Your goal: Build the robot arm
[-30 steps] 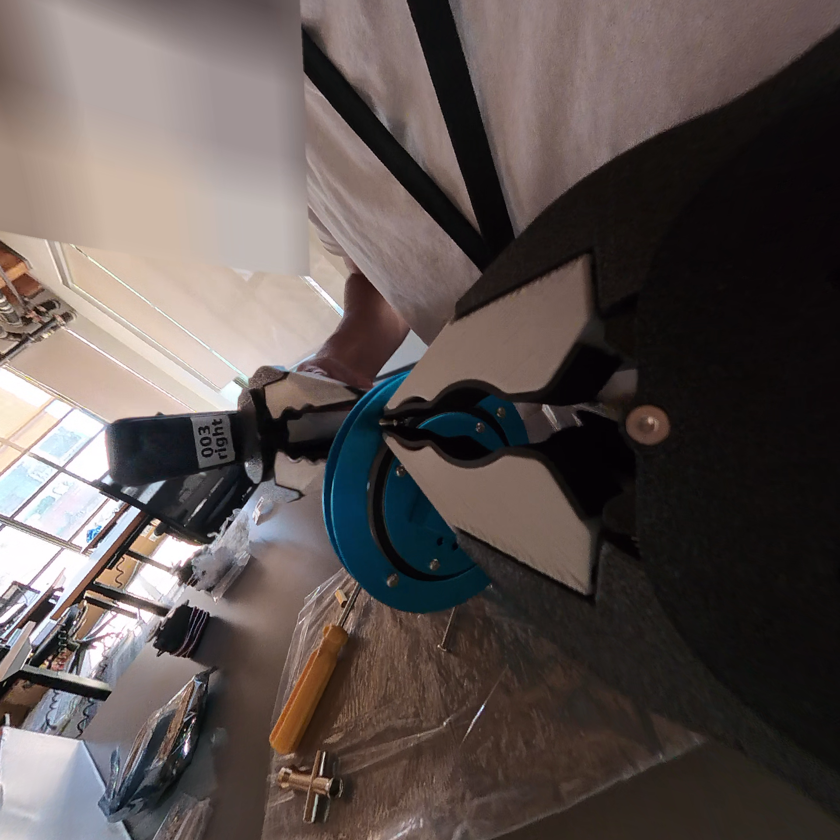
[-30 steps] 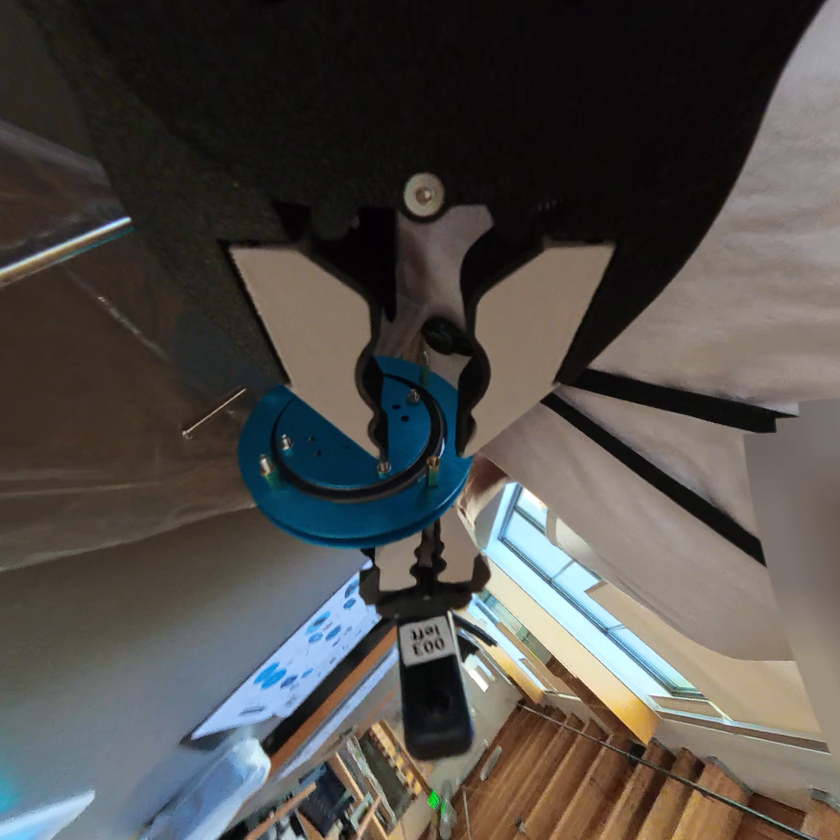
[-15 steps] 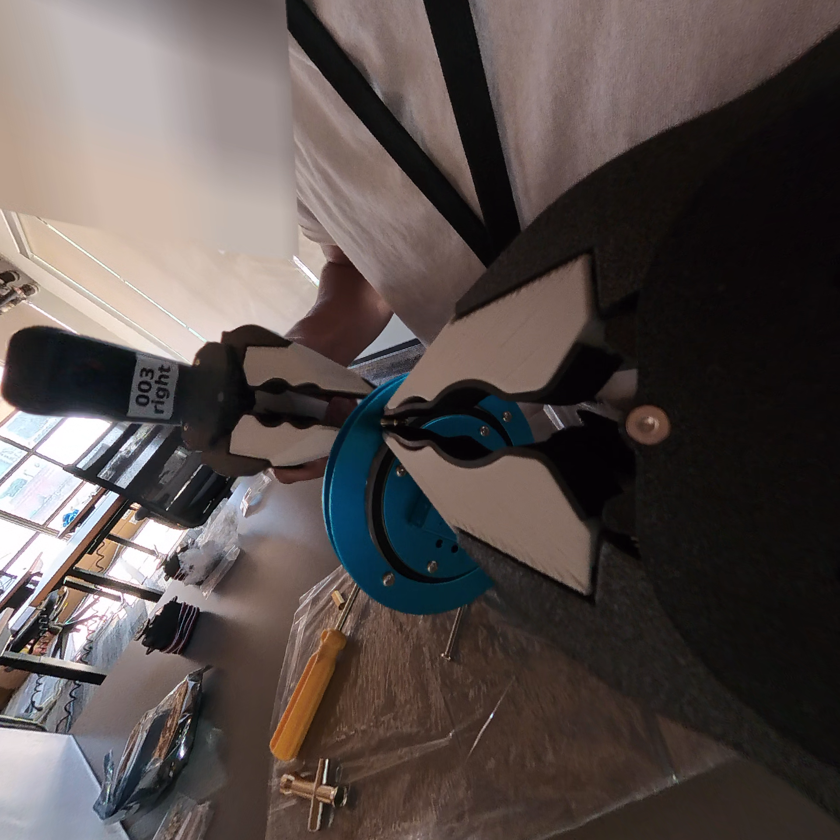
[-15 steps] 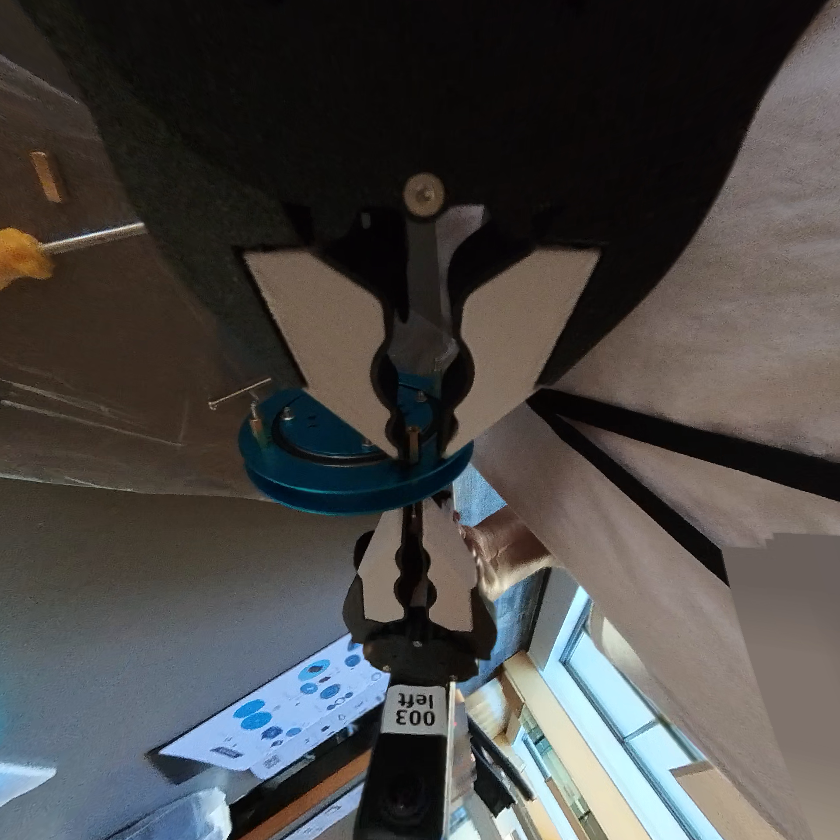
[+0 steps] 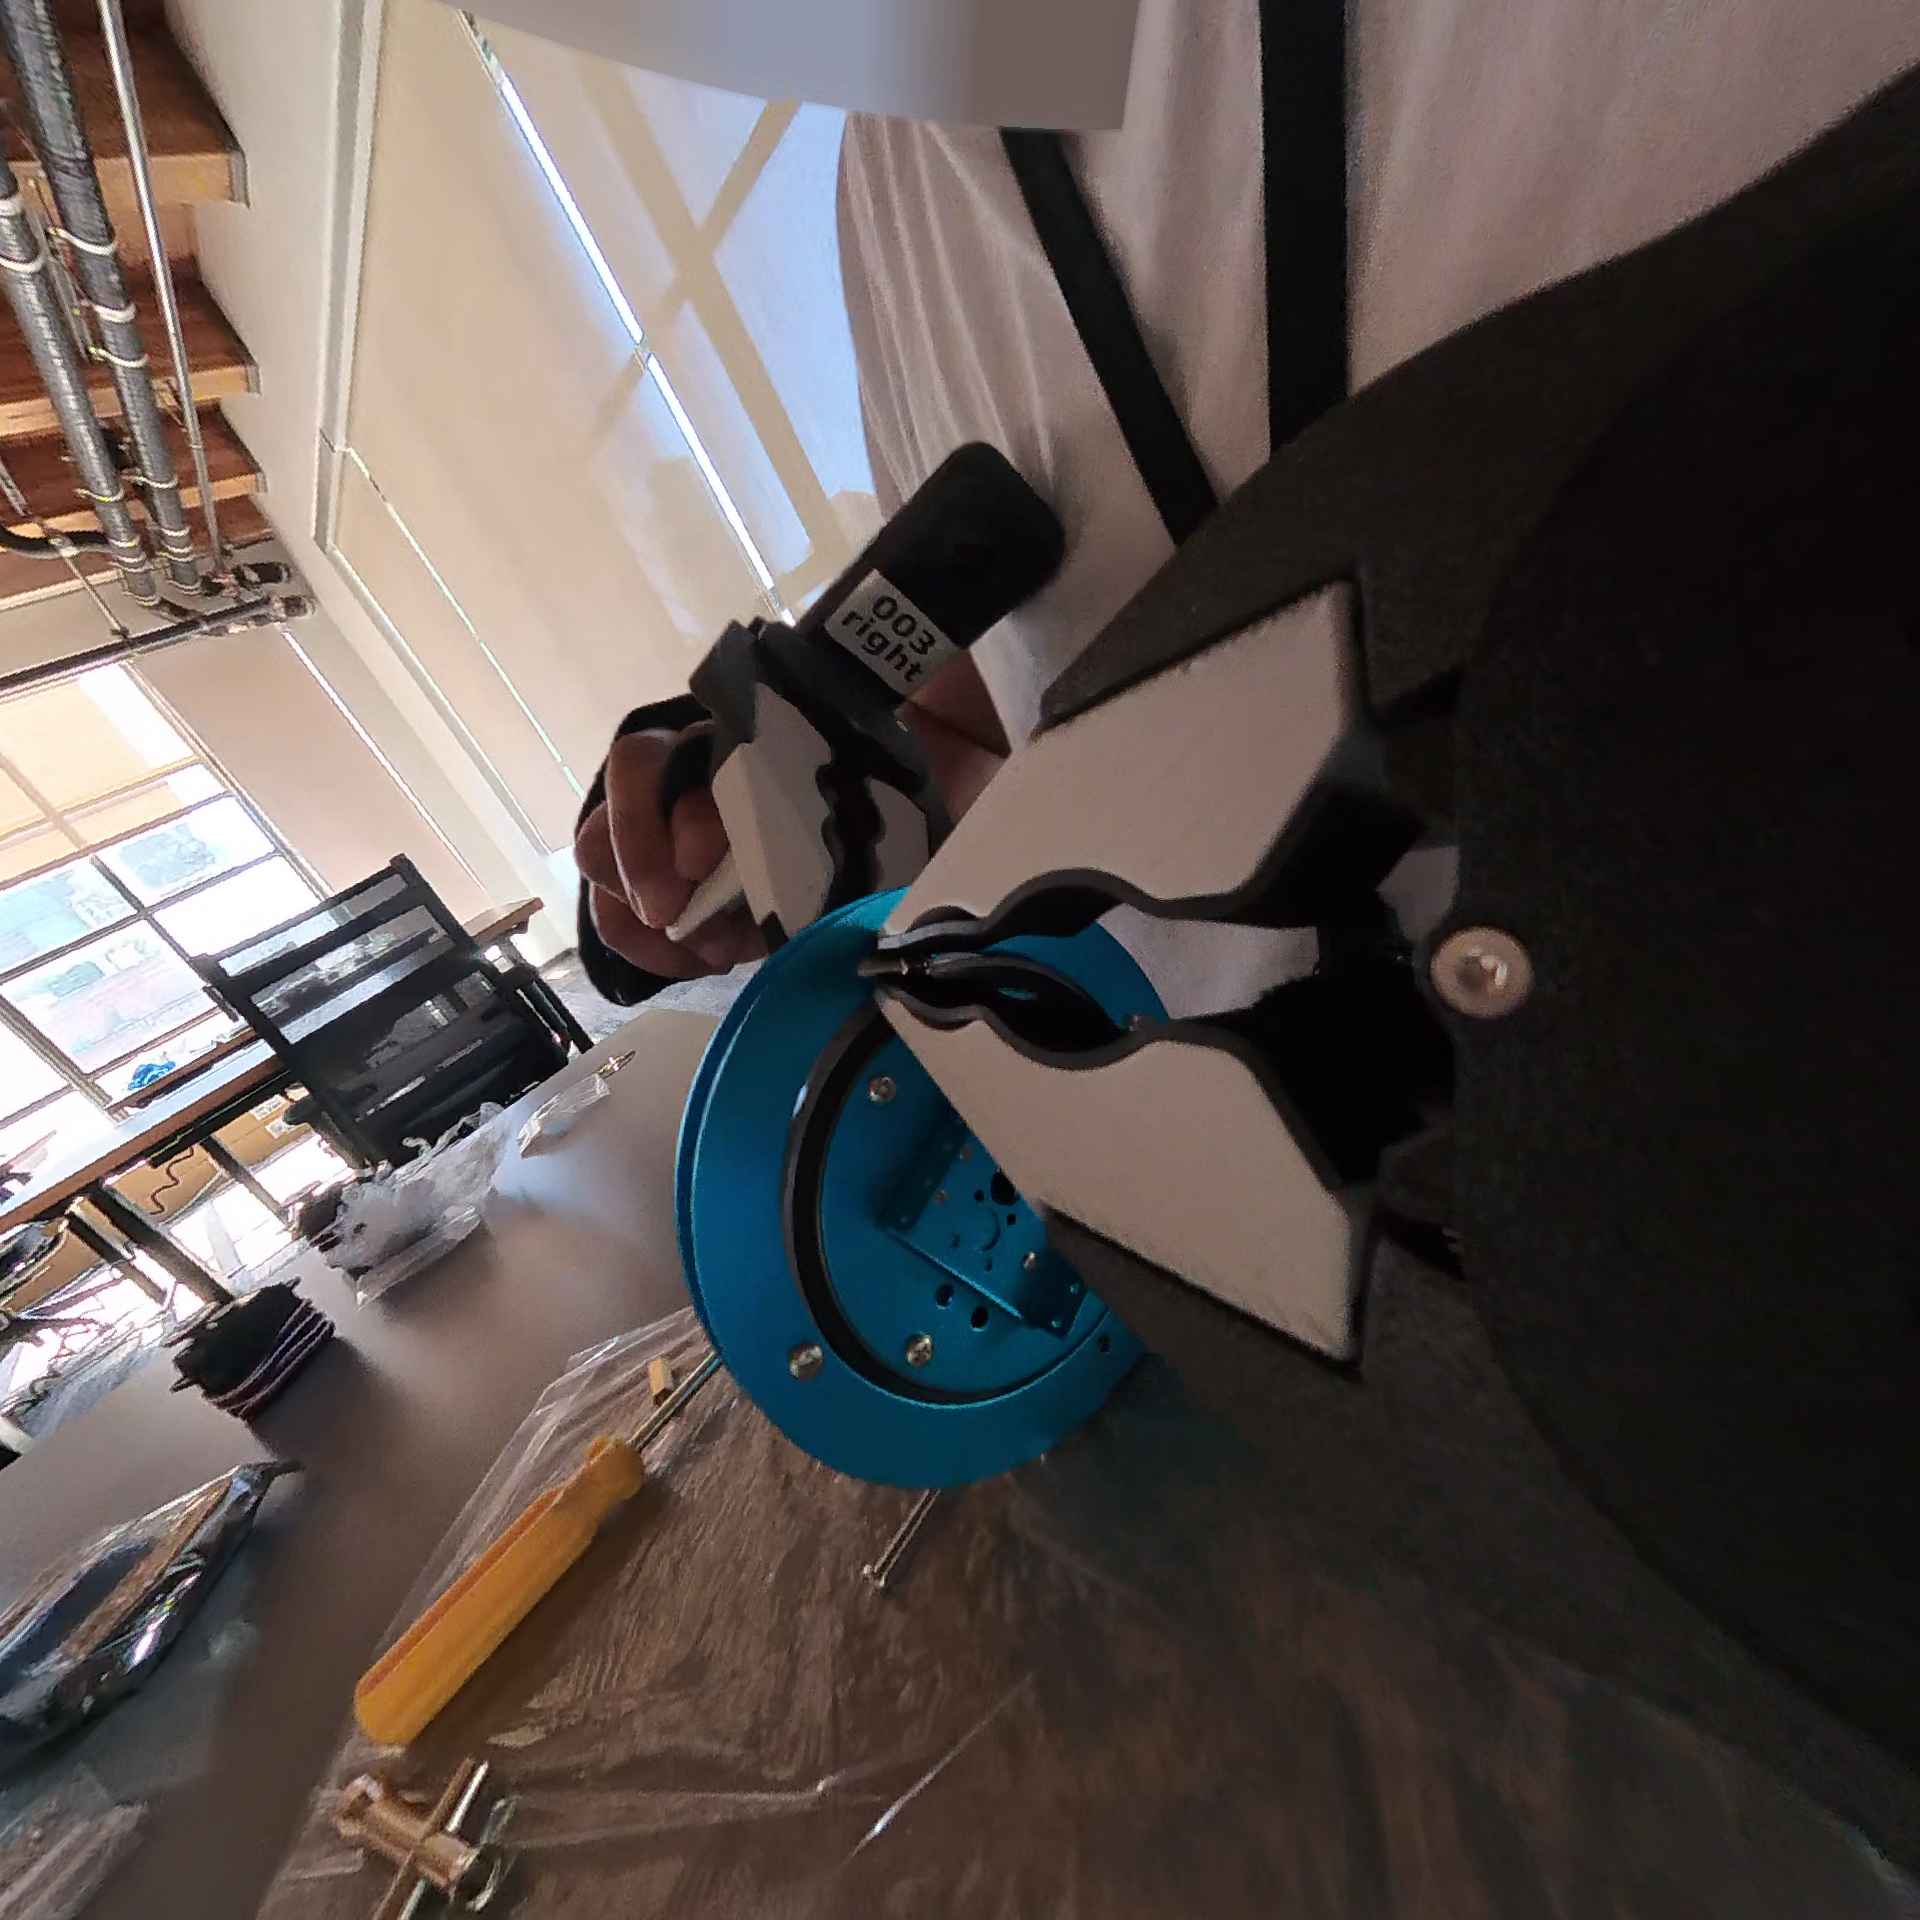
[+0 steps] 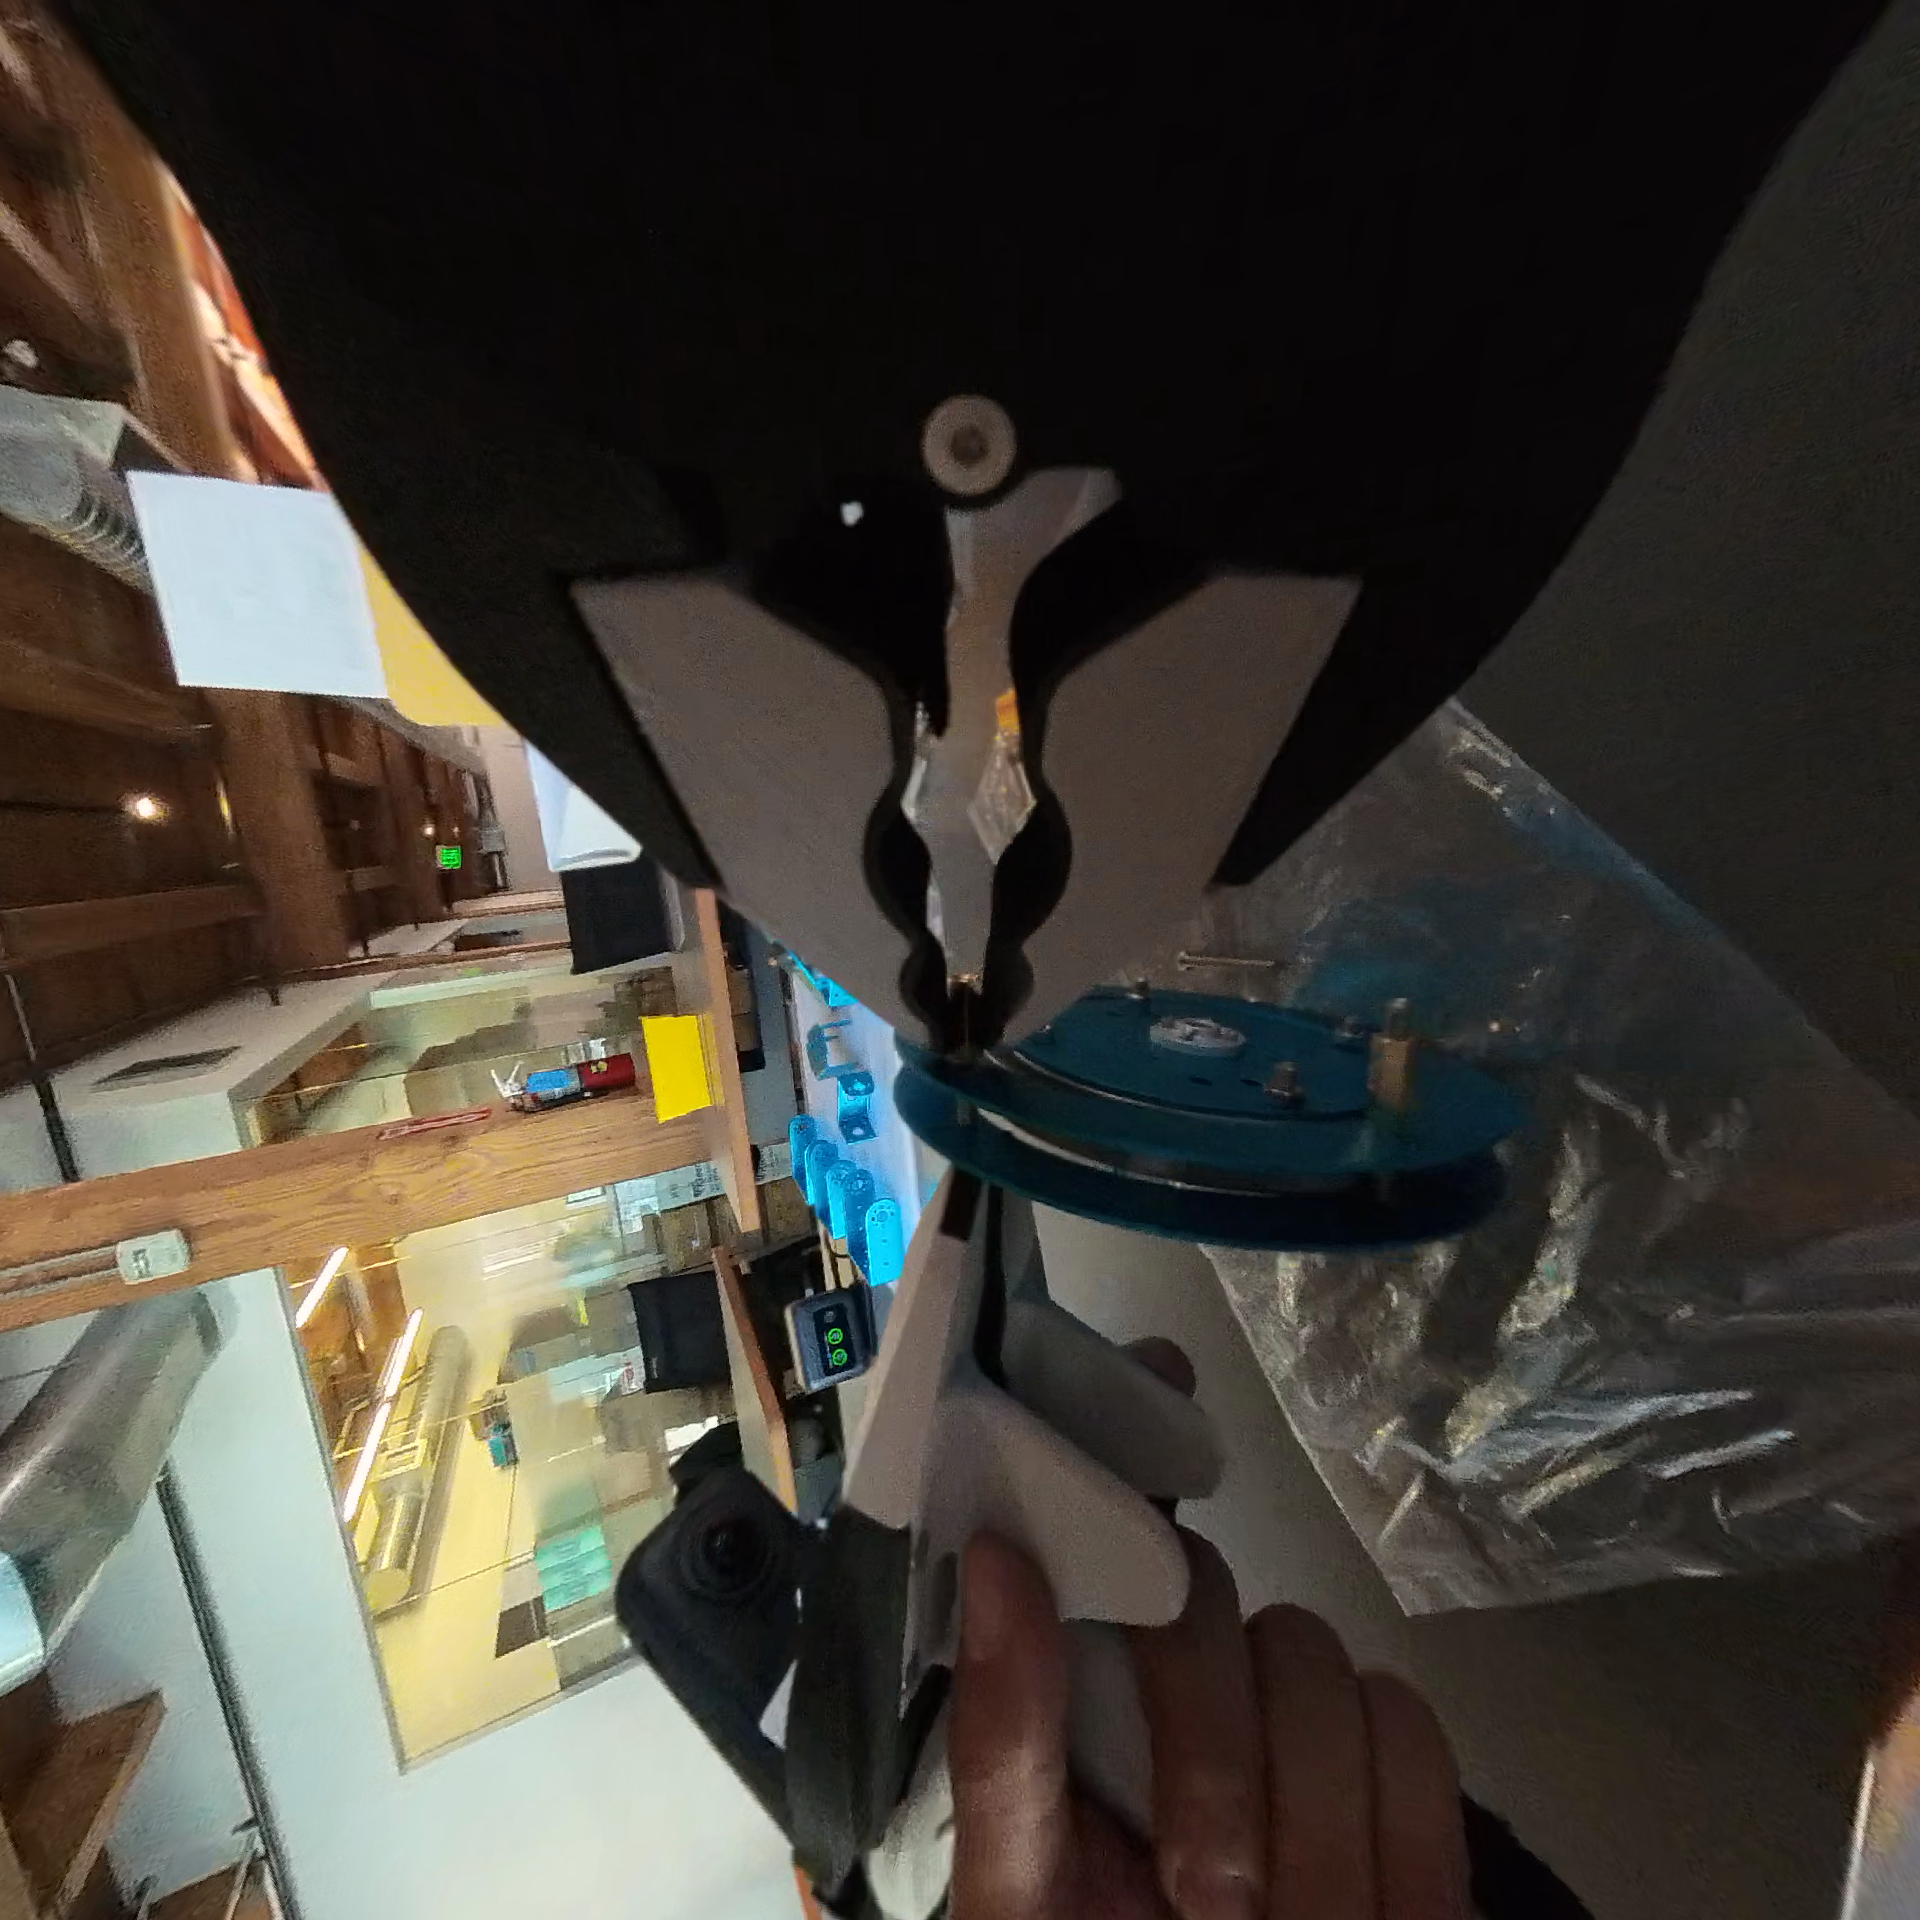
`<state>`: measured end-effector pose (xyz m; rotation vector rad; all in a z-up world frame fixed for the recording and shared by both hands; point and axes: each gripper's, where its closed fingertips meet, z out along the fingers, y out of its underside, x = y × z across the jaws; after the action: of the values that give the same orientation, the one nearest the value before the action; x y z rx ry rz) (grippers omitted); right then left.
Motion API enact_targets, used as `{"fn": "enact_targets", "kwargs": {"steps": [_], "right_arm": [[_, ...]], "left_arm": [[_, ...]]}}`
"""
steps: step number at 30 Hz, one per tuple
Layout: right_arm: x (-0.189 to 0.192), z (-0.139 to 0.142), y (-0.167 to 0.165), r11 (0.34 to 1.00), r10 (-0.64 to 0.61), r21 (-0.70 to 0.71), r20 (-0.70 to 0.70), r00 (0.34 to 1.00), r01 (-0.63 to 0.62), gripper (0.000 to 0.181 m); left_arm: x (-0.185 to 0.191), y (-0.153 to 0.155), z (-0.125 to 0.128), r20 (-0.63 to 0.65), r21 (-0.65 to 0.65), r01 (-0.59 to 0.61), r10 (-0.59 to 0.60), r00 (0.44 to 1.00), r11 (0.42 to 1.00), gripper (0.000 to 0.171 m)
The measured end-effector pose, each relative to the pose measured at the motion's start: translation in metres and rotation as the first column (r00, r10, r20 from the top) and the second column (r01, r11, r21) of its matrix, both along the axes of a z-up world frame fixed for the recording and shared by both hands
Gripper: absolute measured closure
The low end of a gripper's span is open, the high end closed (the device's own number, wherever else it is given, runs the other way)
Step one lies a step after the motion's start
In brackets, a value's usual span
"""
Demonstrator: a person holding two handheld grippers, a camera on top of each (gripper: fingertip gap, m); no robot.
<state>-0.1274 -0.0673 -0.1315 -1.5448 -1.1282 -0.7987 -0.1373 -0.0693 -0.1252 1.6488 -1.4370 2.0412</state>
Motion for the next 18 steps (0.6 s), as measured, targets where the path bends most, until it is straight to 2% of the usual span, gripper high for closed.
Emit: {"fn": "enact_targets", "kwargs": {"steps": [1,2,3,4,5,6,7,8,9,11,12,14,15,18], "right_arm": [[0.001,0.000,0.003,1.000,-0.016,-0.011,-0.087,0.996,0.015,0.175],[0.001,0.001,0.003,0.998,-0.039,-0.056,-0.265,0.963,0.025,0.175],[0.000,0.001,0.002,0.993,-0.061,-0.120,-0.479,0.876,0.003,0.174],[-0.001,0.002,-0.001,0.981,-0.086,-0.185,-0.675,0.733,-0.055,0.172],[0.000,0.003,-0.004,0.962,-0.128,-0.237,-0.827,0.548,-0.133,0.164],[0.000,0.006,-0.008,0.937,-0.169,-0.257,-0.927,0.334,-0.239,0.156],[0.002,0.011,-0.012,0.912,-0.218,-0.246,-0.969,0.120,-0.328,0.153],[0.003,0.011,-0.014,0.885,-0.282,-0.242,-0.958,-0.044,-0.397,0.152],[0.001,0.006,-0.016,0.848,-0.353,-0.250,-0.924,-0.146,-0.466,0.151],[-0.011,-0.005,-0.019,0.764,-0.484,-0.269,-0.840,-0.246,-0.586,0.150],[-0.019,-0.002,-0.020,0.725,-0.518,-0.226,-0.801,-0.298,-0.651,0.148],[-0.022,0.011,-0.017,0.696,-0.550,-0.118,-0.722,-0.420,-0.708,0.155],[-0.021,0.013,-0.014,0.689,-0.565,-0.101,-0.695,-0.445,-0.718,0.156],[-0.020,0.006,-0.010,0.680,-0.590,-0.156,-0.696,-0.409,-0.716,0.175]], "left_arm": [[0.000,0.003,0.000,0.019,0.027,-0.003,0.003,1.000,1.000,0.169],[0.001,0.004,0.000,0.049,0.068,-0.005,0.002,0.999,0.998,0.169],[0.000,0.005,0.001,0.086,0.115,-0.006,-0.004,0.996,0.993,0.170],[-0.001,0.005,0.001,0.127,0.165,-0.007,-0.014,0.992,0.986,0.170],[-0.002,0.006,0.001,0.160,0.206,-0.011,-0.023,0.987,0.979,0.170],[-0.003,0.007,0.000,0.181,0.230,-0.011,-0.032,0.983,0.973,0.170],[-0.004,0.008,0.000,0.208,0.253,-0.013,-0.041,0.977,0.967,0.170],[-0.006,0.008,0.000,0.239,0.283,-0.019,-0.052,0.970,0.959,0.170],[-0.007,0.008,-0.001,0.271,0.317,-0.025,-0.065,0.960,0.948,0.169],[-0.010,0.006,-0.001,0.330,0.392,-0.041,-0.099,0.939,0.919,0.169],[-0.011,0.005,-0.002,0.367,0.440,-0.057,-0.121,0.922,0.896,0.170],[-0.012,0.002,-0.002,0.413,0.523,-0.094,-0.155,0.897,0.847,0.169],[-0.011,0.001,-0.003,0.422,0.555,-0.108,-0.167,0.891,0.825,0.169],[-0.013,-0.001,-0.004,0.445,0.642,-0.145,-0.213,0.870,0.753,0.169]]}}
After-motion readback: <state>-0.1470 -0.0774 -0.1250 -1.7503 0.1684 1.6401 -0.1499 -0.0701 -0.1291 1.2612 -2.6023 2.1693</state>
